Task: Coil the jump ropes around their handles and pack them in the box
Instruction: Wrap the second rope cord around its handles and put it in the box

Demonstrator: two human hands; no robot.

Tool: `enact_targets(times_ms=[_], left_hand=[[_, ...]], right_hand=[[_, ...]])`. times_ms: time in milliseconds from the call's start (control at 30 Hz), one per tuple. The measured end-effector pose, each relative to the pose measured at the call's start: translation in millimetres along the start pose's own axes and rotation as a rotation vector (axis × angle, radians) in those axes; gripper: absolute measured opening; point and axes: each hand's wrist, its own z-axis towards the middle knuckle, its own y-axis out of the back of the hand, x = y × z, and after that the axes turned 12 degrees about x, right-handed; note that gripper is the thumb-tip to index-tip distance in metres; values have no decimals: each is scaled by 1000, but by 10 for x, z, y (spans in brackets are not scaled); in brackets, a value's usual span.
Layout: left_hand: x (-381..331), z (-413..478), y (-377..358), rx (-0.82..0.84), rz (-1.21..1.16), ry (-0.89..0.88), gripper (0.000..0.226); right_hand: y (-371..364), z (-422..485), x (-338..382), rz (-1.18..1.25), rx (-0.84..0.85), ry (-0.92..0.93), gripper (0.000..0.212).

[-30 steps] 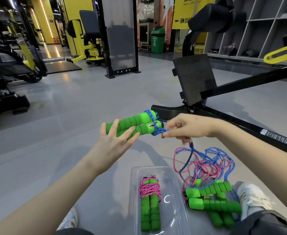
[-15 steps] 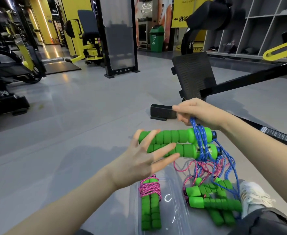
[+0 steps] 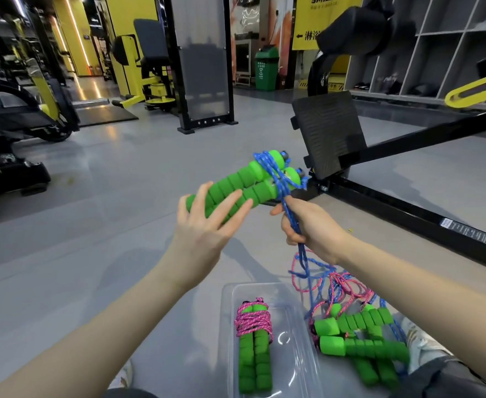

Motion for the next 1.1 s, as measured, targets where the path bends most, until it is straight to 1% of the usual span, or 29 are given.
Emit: enact_targets(times_ms=[100,167,267,367,433,500,567,633,700,800,867,1000,1100], left_hand=[[127,-58,-31,40,55,35,58],[181,-92,-39,69,81,50,55],[269,-160,-66,104,116,30,60],[331,-235,-94,153,147,-25,53],[362,-271,-110,171,161,-60,57],[364,-291,-122,186,168,-117,59],[327,-301,-132,178,150,-188,50],[247,-281,-127,157,116,-276,46],[115,-259,-101,101,86,-360,40],[-138,-199,-45,-17,36,-427,40],[-289,-113,27,-73,-17,-436,40],[-400,24,162,-135,-78,-424,32],[-411,58,174,-155,-85,-388,33]], right_hand=[[-106,-48,9,-108,127,-45,26],[-151,-68,31,-187,236,-115,21],[-143,-91,136,-283,409,-214,22],[-78,-129,328,-293,544,-226,23],[-11,-143,483,-381,576,-217,23],[60,-156,623,-532,559,-197,21],[119,-153,725,-697,464,-122,23],[155,-152,774,-828,332,-6,36],[176,-143,774,-881,237,99,47],[237,-128,769,-806,187,195,53],[308,-131,758,-721,174,195,51],[418,-140,650,-511,188,83,44],[482,-134,534,-271,127,-27,42]])
